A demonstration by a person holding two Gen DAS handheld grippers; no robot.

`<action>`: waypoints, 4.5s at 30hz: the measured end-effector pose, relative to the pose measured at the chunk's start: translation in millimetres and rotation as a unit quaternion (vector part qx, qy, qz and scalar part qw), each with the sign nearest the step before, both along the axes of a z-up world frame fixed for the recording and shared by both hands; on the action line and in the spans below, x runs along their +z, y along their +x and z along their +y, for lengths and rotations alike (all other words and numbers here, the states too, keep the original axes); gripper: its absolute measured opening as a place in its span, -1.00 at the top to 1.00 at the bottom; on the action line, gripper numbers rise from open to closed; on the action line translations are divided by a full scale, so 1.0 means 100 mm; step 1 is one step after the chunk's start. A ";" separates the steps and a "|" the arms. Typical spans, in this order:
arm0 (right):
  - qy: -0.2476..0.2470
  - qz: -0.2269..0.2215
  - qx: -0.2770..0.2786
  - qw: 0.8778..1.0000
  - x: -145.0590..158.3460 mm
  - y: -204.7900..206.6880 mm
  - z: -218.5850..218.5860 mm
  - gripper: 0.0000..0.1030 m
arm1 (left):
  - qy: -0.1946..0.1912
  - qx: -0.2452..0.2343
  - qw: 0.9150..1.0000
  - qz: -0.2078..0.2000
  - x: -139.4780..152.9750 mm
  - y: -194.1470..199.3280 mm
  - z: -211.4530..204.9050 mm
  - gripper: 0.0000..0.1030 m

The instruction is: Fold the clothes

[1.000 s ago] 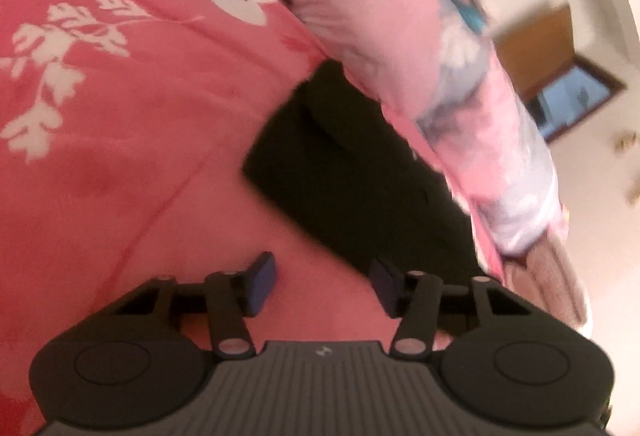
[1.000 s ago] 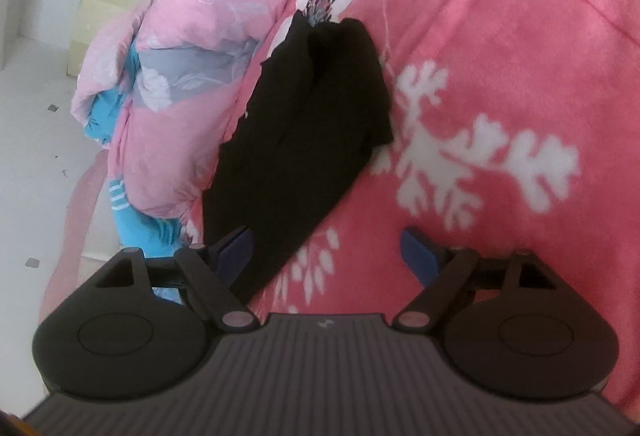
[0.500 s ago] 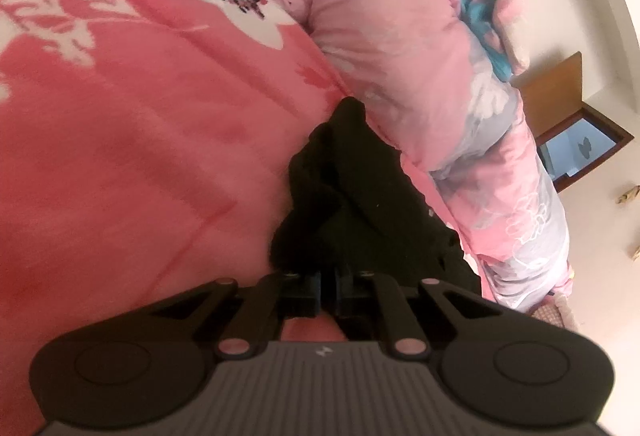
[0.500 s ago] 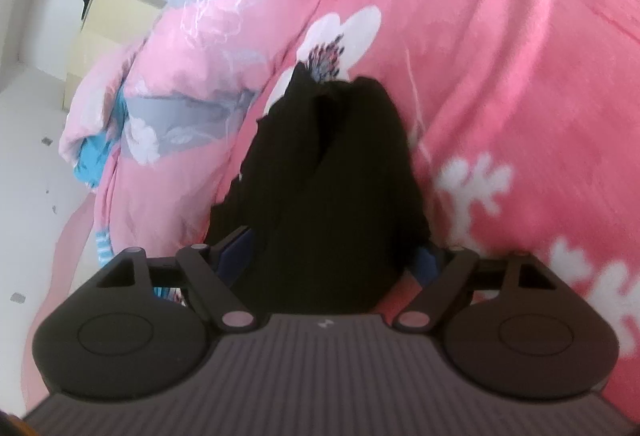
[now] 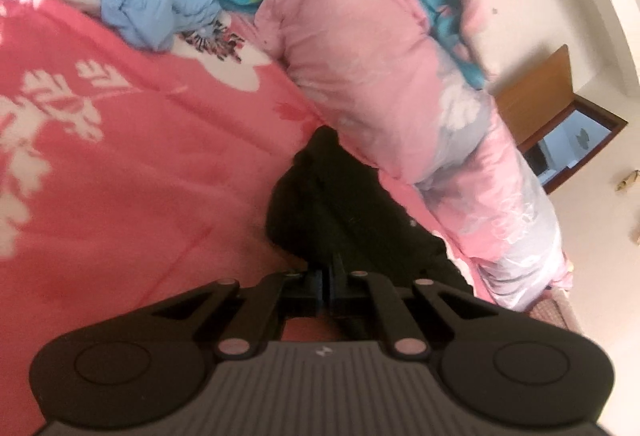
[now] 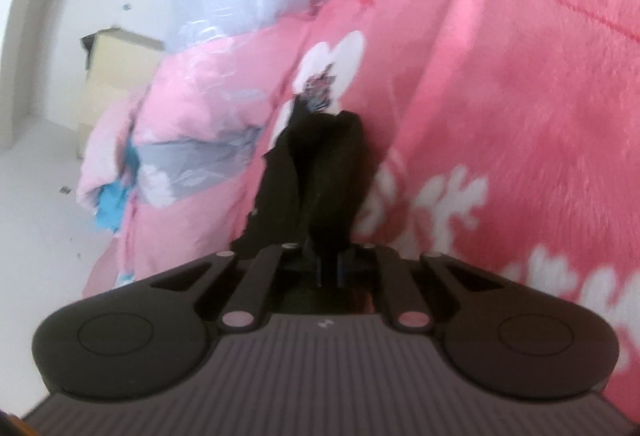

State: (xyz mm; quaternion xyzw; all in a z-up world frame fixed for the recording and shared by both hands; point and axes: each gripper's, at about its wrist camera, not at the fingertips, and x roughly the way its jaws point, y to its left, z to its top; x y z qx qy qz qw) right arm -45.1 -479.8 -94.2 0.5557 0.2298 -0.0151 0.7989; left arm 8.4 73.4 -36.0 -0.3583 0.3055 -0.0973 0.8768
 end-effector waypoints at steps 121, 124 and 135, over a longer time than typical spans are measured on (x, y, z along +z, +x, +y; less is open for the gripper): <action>-0.356 -0.022 0.123 0.926 1.28 -0.57 0.93 0.56 | 0.174 -0.114 0.976 -0.065 -0.31 -1.15 0.39 0.66; -0.339 0.006 0.071 0.938 1.25 -0.88 0.48 0.51 | 0.188 -0.110 0.974 -0.062 -0.28 -1.16 0.34 0.66; -0.364 0.063 0.219 0.903 0.86 -0.77 0.57 0.51 | 0.236 -0.102 0.966 -0.025 -0.16 -1.11 0.17 0.66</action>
